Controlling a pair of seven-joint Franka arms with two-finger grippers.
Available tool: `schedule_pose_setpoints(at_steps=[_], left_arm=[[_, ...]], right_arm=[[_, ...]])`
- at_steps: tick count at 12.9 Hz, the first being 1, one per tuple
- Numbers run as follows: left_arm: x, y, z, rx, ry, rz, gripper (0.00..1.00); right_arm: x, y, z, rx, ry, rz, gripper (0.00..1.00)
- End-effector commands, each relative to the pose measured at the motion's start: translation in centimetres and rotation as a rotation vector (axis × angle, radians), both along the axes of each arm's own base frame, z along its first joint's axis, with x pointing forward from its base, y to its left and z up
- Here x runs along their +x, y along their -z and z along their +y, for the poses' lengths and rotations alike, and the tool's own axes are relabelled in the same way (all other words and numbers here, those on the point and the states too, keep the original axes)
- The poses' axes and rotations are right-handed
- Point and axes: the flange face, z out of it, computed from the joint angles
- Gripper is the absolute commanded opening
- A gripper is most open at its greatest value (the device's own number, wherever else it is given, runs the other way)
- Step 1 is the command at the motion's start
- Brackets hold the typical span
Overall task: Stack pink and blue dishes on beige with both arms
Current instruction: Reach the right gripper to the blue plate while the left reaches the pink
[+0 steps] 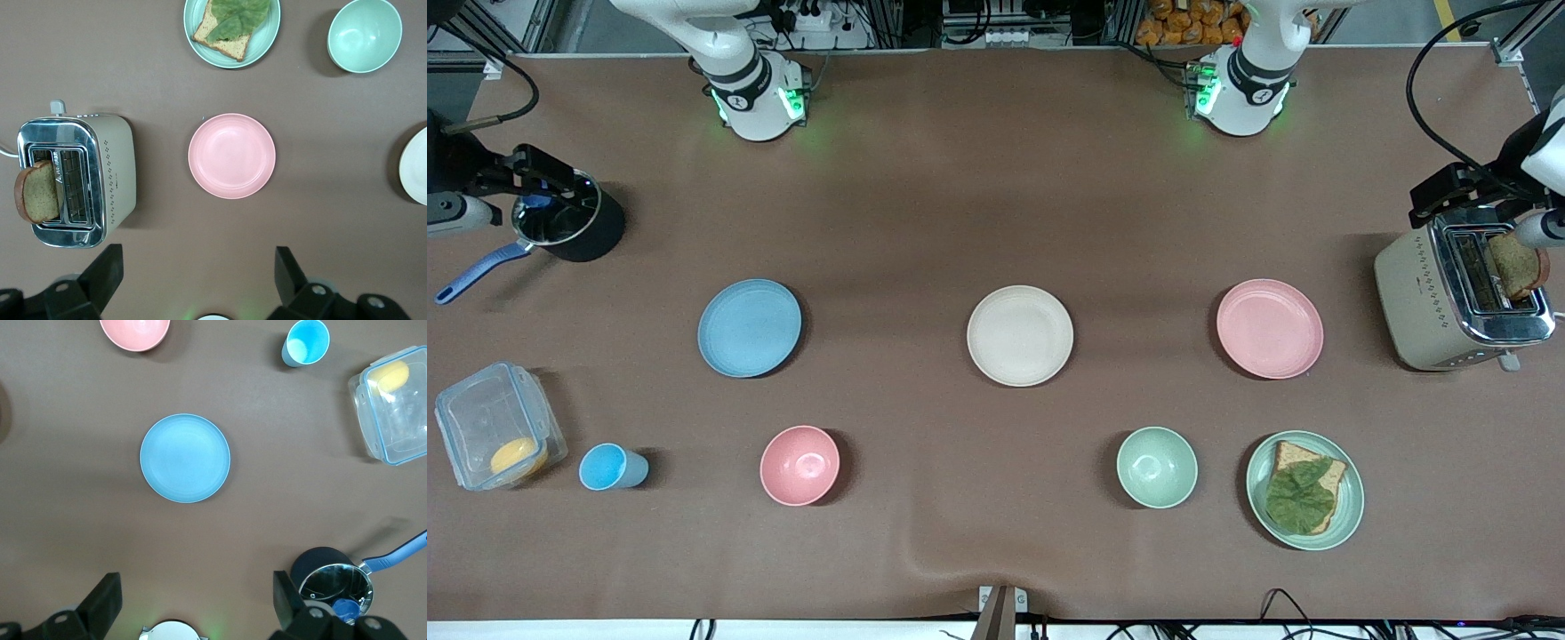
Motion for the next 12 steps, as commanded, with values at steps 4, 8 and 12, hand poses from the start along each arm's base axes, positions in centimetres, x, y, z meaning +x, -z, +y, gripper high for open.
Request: schedule_pose_setpoints(at_steps=[4,8,12], left_arm=[[-0.6,-0.5,0.3,-0.035,0.025,-0.004,1.0],[-0.4,-0.1,1.0,-0.062,0.01,0.004,1.0],[1.0,3.5,0.8,-0.043,-0.012,0.07,1.0]], right_arm=[[1.5,0.2,-2.2,0.013,0.048,-0.05,1.0],[3.7,2.3,-2.8,0.026,0.061,-0.075,1.0],[7.7,7.0,-1.2,0.061,0.045,-0.104,1.0]])
